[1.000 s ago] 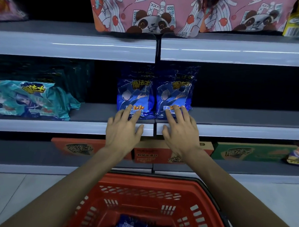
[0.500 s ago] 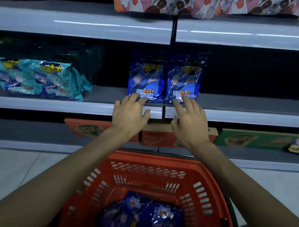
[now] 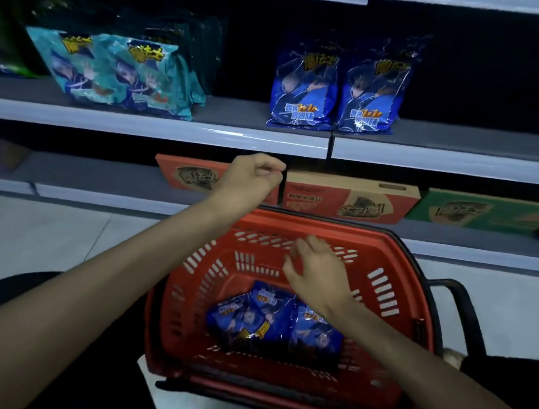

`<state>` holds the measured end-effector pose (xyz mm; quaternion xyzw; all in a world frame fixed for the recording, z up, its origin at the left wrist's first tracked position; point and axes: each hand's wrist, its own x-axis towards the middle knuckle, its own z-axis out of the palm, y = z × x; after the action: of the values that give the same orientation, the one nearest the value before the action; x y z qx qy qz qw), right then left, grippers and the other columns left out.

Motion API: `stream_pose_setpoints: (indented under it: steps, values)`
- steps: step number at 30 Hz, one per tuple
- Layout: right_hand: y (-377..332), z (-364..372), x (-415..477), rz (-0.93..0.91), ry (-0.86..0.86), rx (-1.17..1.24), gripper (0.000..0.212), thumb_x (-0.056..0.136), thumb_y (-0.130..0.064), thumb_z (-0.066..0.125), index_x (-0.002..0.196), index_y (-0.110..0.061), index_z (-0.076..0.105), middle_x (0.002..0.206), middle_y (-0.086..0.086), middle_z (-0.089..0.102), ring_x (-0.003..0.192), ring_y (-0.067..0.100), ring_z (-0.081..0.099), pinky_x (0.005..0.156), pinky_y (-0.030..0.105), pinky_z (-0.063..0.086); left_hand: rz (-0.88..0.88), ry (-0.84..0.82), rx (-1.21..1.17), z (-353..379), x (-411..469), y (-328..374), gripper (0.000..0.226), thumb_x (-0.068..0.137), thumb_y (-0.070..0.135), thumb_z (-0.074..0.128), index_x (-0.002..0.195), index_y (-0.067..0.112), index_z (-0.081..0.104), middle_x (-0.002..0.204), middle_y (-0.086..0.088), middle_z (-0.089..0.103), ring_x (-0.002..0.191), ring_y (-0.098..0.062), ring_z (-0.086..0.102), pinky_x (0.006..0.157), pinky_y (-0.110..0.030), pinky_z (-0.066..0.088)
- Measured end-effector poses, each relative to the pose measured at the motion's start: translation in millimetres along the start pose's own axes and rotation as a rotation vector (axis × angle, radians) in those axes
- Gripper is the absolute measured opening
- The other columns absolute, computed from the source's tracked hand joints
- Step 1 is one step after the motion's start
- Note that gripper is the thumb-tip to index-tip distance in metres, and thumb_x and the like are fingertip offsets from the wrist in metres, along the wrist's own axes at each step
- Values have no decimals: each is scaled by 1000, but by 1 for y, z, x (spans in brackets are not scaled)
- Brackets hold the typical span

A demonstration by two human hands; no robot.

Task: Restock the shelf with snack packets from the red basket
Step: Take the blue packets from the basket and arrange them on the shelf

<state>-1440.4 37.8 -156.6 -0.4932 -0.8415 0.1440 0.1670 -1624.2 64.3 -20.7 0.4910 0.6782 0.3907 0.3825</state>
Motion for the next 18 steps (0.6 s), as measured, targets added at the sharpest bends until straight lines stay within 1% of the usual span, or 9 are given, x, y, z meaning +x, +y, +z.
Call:
stream_pose_setpoints:
  steps: [3, 5, 7, 8, 9, 11, 12, 15, 18]
  values:
    - [-3, 47, -11, 256, -467, 33, 26, 98, -40, 56, 82, -19, 57, 77, 2, 63, 67, 24, 62, 59, 35, 50, -24, 10, -9, -16, -15, -1, 21, 101, 12, 63, 118, 14, 74, 94, 0, 71, 83, -5, 64, 68, -6, 47]
    - [-5, 80, -19, 406, -697, 70, 39, 100, -39, 56, 69, -18, 45, 62, 2, 46, 50, 19, 44, 52, 34, 37, -56, 4, -30, -25, -23, -3, 22, 101, 13, 62, 120, 15, 73, 103, -4, 74, 91, -11, 68, 71, -9, 49]
    - [-14, 102, -27, 564, -879, 94, 26, 101, -38, 55, 87, -16, 54, 78, 3, 53, 55, 15, 43, 56, 34, 37, -91, -9, -47, -32, -28, -6, 20, 102, 17, 63, 119, 19, 73, 110, -3, 75, 101, -14, 71, 80, -16, 51]
    - [-16, 112, -32, 643, -923, 132, 26, 100, -39, 55, 111, -16, 59, 99, 5, 61, 65, 16, 52, 60, 33, 43, -105, -17, -56, -34, -29, -9, 19, 102, 18, 63, 119, 20, 73, 112, -3, 75, 103, -14, 71, 82, -18, 51]
    - [-19, 122, -35, 717, -927, 173, 45, 100, -40, 57, 137, -15, 52, 123, 7, 63, 82, 18, 60, 68, 32, 49, -116, -27, -63, -37, -30, -11, 19, 102, 19, 63, 118, 21, 73, 113, -2, 75, 104, -14, 71, 83, -19, 52]
    - [-22, 137, -40, 803, -894, 241, 76, 98, -43, 58, 160, -13, 26, 153, 9, 49, 117, 25, 62, 88, 32, 54, -129, -45, -72, -40, -29, -13, 20, 102, 20, 62, 119, 22, 72, 114, -1, 74, 103, -13, 71, 85, -20, 52]
    - [-23, 145, -43, 841, -874, 245, 86, 98, -46, 59, 164, -12, 16, 155, 10, 48, 124, 27, 60, 94, 33, 54, -130, -48, -76, -42, -28, -13, 20, 102, 20, 62, 119, 22, 72, 114, -1, 74, 104, -14, 71, 86, -21, 52]
    - [-25, 159, -45, 951, -875, 303, 102, 96, -53, 64, 163, -4, 4, 150, 13, 51, 118, 25, 64, 96, 35, 53, -130, -44, -90, -46, -24, -11, 21, 102, 18, 60, 119, 21, 72, 114, -2, 75, 105, -15, 72, 85, -23, 54]
    - [-19, 168, -43, 1005, -863, 355, 79, 100, -39, 65, 159, -2, 27, 153, 11, 48, 120, 23, 60, 98, 31, 52, -130, -37, -94, -47, -22, -10, 21, 103, 18, 58, 117, 22, 72, 111, -2, 76, 106, -16, 72, 91, -28, 56]
